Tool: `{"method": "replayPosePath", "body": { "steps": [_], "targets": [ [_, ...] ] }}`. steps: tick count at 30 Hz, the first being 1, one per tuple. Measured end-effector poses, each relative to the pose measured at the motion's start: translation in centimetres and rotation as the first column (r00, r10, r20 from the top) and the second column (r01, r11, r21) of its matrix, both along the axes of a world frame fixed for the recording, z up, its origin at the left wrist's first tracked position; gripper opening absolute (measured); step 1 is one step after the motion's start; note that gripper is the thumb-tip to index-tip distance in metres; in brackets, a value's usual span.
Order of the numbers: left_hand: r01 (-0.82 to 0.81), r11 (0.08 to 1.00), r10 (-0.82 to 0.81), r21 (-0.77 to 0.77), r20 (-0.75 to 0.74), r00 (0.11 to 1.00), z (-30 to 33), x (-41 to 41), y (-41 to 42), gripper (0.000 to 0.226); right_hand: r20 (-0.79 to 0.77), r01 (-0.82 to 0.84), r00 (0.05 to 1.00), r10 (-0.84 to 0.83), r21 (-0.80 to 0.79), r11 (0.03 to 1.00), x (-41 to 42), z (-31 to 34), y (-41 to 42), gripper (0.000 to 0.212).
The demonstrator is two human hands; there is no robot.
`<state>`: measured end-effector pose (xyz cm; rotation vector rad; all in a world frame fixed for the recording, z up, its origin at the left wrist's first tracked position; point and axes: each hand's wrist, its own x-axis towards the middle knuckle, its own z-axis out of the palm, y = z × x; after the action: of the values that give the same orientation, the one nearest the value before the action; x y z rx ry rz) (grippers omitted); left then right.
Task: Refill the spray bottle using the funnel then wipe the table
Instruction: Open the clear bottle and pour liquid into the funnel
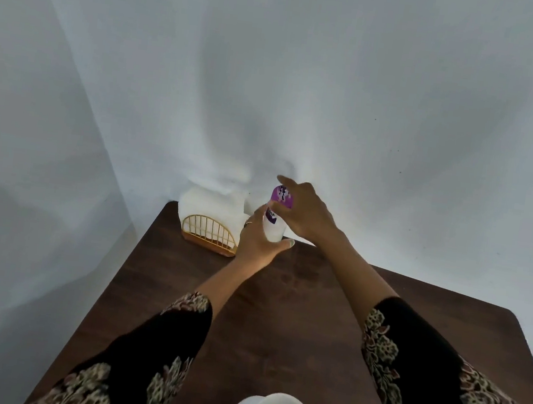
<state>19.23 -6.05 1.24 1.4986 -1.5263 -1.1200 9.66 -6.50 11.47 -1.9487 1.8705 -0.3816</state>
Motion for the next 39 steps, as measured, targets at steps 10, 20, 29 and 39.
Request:
{"method": "replayPosePath", "body": {
  "steps": [10, 20, 29, 39],
  "targets": [
    [0.015, 1.000, -0.018, 0.019, 0.161, 0.987, -0.5, -0.9, 0.9, 0.058, -0.100, -0.020, 0.995, 0.013, -0.071, 0.997, -0.3, 0.1, 3.0, 0.046],
    [-0.116, 0.981, 0.142, -0.156, 0.165, 0.976, 6.5, 3.4, 11.1, 0.057, -0.062, -0.160, 0.986, 0.156, -0.078, 0.984, 2.0, 8.4, 11.2, 0.046],
    [-0.121, 0.982, 0.150, -0.145, 0.209, 0.966, 10.4, 9.1, 18.9, 0.064, -0.170, -0.349, 0.927, 0.333, -0.072, 0.934, 7.7, 12.7, 17.7, 0.042],
    [-0.035, 0.997, 0.047, -0.072, 0.178, 0.983, 10.5, 12.2, 24.5, 0.061, -0.158, -0.660, 0.721, 0.675, 0.142, 0.738, 9.7, 13.8, 21.3, 0.043]
  ]
}}
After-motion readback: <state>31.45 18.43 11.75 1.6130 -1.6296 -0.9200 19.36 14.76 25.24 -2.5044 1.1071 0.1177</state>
